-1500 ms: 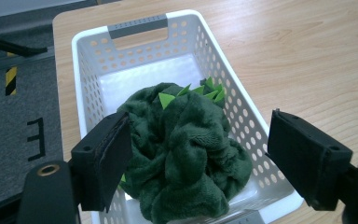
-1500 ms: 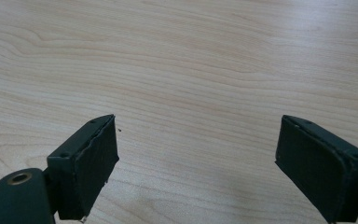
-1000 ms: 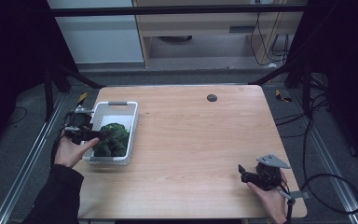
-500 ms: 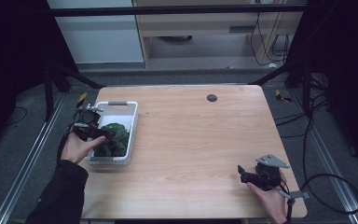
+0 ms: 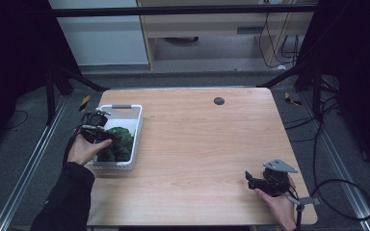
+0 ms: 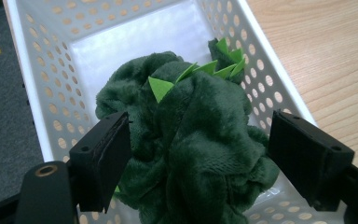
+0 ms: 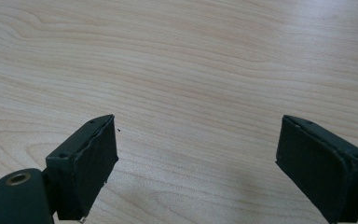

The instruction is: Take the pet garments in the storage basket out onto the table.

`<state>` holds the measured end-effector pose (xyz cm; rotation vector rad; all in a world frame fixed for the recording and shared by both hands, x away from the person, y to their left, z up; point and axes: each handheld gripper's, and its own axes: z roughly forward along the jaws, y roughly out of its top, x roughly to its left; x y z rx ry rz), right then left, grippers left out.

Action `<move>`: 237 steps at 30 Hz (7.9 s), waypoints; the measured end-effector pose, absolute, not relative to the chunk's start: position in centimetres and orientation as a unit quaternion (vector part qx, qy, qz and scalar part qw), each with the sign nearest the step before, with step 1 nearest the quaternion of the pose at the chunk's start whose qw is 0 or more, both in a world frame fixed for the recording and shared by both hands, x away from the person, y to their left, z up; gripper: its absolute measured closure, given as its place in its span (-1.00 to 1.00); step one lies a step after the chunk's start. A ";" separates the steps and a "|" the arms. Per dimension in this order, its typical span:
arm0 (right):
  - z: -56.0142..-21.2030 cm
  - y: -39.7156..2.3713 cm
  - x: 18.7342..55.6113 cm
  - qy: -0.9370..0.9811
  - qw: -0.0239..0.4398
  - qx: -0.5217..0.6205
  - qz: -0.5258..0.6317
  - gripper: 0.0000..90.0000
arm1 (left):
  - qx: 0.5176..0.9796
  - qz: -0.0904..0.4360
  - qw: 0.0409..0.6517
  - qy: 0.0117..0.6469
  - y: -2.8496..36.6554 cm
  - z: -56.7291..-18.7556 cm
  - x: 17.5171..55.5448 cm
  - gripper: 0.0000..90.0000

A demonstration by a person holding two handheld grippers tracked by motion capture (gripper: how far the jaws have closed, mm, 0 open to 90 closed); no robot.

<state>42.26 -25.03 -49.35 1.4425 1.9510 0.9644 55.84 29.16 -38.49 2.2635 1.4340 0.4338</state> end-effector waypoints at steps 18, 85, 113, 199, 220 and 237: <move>-49.5 -24.9 42.4 0.729 0.259 0.528 0.351 -0.74 | 0.828 0.128 0.179 0.516 28.6 -40.0 56.8 -0.46; -49.6 -24.8 42.4 0.733 0.253 0.529 0.346 -0.76 | 0.828 0.179 0.222 0.483 29.8 -32.1 53.0 0.70; -49.5 -24.8 42.4 0.731 0.254 0.529 0.347 -0.76 | 0.864 0.169 0.256 0.399 26.6 -26.9 49.6 0.70; -49.3 -25.1 42.4 0.725 0.262 0.527 0.358 -0.76 | 0.973 0.076 0.191 0.106 5.4 -33.5 51.4 0.69; -49.3 -25.1 42.4 0.726 0.262 0.525 0.359 -0.76 | 0.977 0.051 0.167 0.121 4.1 -39.0 52.2 0.63; -49.3 -25.0 42.4 0.727 0.262 0.524 0.358 -0.77 | 0.975 0.051 0.174 0.128 3.9 -41.4 52.0 0.14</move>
